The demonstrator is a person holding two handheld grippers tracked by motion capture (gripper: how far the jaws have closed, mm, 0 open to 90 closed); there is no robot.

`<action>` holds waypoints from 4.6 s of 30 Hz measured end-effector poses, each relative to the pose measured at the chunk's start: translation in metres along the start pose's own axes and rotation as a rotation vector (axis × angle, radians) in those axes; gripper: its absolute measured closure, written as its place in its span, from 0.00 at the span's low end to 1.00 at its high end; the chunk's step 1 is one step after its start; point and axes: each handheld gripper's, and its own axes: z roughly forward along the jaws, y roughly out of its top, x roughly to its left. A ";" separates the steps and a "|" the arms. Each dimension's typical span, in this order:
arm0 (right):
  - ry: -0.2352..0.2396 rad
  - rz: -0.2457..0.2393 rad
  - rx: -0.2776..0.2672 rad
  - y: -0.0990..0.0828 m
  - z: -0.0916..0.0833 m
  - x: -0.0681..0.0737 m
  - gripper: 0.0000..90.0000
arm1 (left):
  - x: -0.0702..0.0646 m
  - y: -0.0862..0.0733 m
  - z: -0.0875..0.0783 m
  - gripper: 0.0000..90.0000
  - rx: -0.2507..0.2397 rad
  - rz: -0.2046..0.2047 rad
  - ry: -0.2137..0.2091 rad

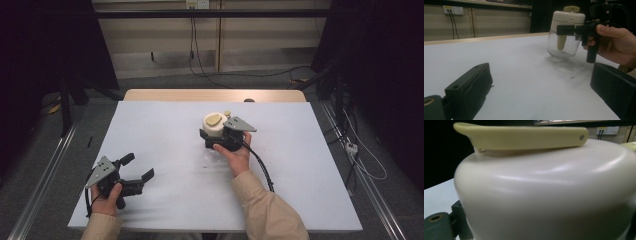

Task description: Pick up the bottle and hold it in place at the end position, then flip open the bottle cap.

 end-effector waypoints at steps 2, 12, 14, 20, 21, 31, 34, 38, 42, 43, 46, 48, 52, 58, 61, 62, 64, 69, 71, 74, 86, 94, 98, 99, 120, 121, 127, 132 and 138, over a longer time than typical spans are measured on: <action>0.000 -0.002 0.005 -0.001 0.001 0.001 0.08 | 0.000 0.000 0.000 0.03 -0.003 -0.001 -0.002; 0.002 -0.009 0.024 -0.005 0.004 0.003 0.08 | 0.000 0.000 -0.001 0.03 0.000 -0.001 0.000; 0.006 -0.007 0.024 -0.006 0.004 0.004 0.08 | 0.000 -0.001 -0.001 0.03 0.003 -0.003 0.000; 0.001 -0.001 0.033 -0.008 0.005 0.003 0.08 | 0.000 -0.001 -0.001 0.03 0.002 -0.005 0.002; 0.000 -0.003 0.035 -0.008 0.005 0.003 0.08 | 0.000 -0.001 -0.001 0.03 0.004 -0.002 0.003; -0.011 -0.014 0.049 -0.011 0.006 0.002 0.08 | 0.000 -0.001 -0.001 0.03 0.001 -0.006 0.000; -0.010 -0.012 0.054 -0.011 0.007 0.002 0.08 | 0.000 -0.001 0.000 0.03 0.007 -0.007 0.001; -0.006 -0.008 0.055 -0.012 0.007 0.002 0.08 | 0.000 -0.001 0.000 0.04 0.010 -0.008 -0.003; -0.006 -0.012 0.056 -0.012 0.007 0.002 0.08 | 0.000 -0.001 0.000 0.03 0.008 -0.010 -0.001; -0.005 -0.009 0.054 -0.012 0.007 0.002 0.08 | 0.000 -0.002 0.000 0.03 0.008 -0.011 -0.002; -0.006 -0.008 0.057 -0.014 0.008 0.001 0.08 | 0.000 -0.002 0.000 0.04 0.007 -0.010 -0.008; -0.004 -0.008 0.058 -0.014 0.008 0.001 0.08 | 0.000 -0.002 0.000 0.03 0.006 -0.015 -0.010; -0.001 -0.017 0.050 -0.015 0.007 0.001 0.08 | -0.001 -0.001 0.001 0.04 0.007 -0.008 -0.009; 0.019 -0.002 0.066 -0.016 0.004 -0.003 0.08 | -0.002 -0.001 0.001 0.03 0.003 -0.011 -0.014; 0.018 -0.031 0.075 -0.017 0.003 -0.001 0.07 | -0.002 -0.002 0.002 0.03 0.004 -0.012 -0.015; 0.018 -0.031 0.075 -0.017 0.003 -0.001 0.07 | -0.003 -0.001 0.002 0.03 0.004 -0.012 -0.016; 0.016 -0.032 0.086 -0.016 0.002 0.000 0.07 | -0.003 -0.001 0.002 0.03 0.004 -0.011 -0.015; 0.013 -0.035 0.093 -0.016 0.000 0.000 0.07 | -0.003 -0.002 0.004 0.03 0.014 -0.007 -0.016; 0.014 -0.034 0.100 -0.016 0.000 0.000 0.07 | -0.004 -0.002 0.004 0.03 0.011 -0.012 -0.015; 0.027 -0.034 0.107 -0.015 -0.001 -0.002 0.07 | -0.004 -0.003 0.005 0.03 0.013 -0.012 -0.018; 0.033 -0.046 0.149 -0.012 -0.007 -0.003 0.06 | -0.004 -0.003 0.008 0.03 0.019 -0.013 -0.022; 0.032 -0.046 0.154 -0.012 -0.007 -0.002 0.06 | -0.004 -0.001 0.013 0.03 0.019 -0.018 -0.022; 0.030 -0.052 0.155 -0.012 -0.007 -0.002 0.06 | -0.006 0.001 0.017 0.03 0.026 -0.016 -0.027; 0.030 -0.052 0.155 -0.012 -0.007 -0.002 0.06 | -0.006 0.001 0.017 0.03 0.026 -0.016 -0.027; 0.029 -0.052 0.157 -0.012 -0.008 -0.001 0.06 | -0.015 0.014 0.036 0.03 0.056 -0.033 -0.054; 0.028 -0.052 0.157 -0.012 -0.008 -0.001 0.06 | -0.016 0.015 0.037 0.03 0.057 -0.036 -0.055; 0.026 -0.054 0.157 -0.012 -0.008 -0.001 0.06 | -0.018 0.020 0.042 0.03 0.065 -0.046 -0.067; 0.026 -0.054 0.158 -0.012 -0.008 -0.001 0.06 | -0.020 0.024 0.048 0.03 0.080 -0.039 -0.074; 0.027 -0.052 0.159 -0.012 -0.008 -0.001 0.06 | -0.024 0.030 0.056 0.03 0.081 -0.048 -0.091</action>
